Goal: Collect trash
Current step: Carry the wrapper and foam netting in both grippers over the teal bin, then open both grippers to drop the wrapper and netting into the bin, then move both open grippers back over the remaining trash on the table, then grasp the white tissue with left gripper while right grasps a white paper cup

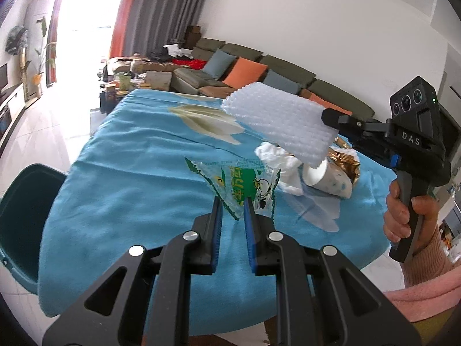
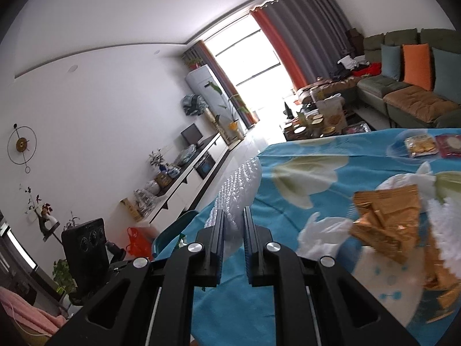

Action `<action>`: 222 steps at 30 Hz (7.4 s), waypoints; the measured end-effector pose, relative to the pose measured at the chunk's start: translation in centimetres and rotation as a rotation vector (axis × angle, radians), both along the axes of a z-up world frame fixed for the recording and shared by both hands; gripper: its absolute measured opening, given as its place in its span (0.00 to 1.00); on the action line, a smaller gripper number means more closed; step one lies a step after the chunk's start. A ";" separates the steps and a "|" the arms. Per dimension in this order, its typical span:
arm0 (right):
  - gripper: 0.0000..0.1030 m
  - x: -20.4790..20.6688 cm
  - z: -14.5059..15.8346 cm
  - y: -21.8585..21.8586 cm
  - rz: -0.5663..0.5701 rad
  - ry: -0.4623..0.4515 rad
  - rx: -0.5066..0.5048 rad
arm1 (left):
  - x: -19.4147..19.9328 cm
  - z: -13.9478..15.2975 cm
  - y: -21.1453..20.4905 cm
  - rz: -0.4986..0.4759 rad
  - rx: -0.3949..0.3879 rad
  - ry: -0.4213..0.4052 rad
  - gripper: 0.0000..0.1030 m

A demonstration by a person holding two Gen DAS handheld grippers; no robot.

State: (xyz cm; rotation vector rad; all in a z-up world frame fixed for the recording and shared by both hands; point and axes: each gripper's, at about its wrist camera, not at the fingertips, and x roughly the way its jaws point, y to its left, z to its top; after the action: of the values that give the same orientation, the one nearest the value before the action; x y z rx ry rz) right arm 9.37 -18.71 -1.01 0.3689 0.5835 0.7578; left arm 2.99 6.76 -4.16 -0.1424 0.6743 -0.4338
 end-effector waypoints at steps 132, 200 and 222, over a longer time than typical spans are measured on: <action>0.35 0.6 1.4 12.1 0.163 -0.047 -0.190 | 0.9 -0.4 4.4 0.168 0.011 -0.032 0.57; 0.37 -5.9 -3.5 -7.7 -0.275 0.091 -0.282 | 4.9 -3.6 -6.7 -0.180 0.057 0.147 0.40; 0.07 -4.6 -5.3 -7.1 -0.195 0.151 -0.101 | 5.5 -3.6 -7.5 -0.161 0.057 0.165 0.15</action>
State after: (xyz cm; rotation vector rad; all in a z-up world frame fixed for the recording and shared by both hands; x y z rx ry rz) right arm 4.75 -25.82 -6.36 0.3851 0.7139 0.5141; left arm 8.53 -0.75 -7.72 -0.0701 0.8634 -0.5605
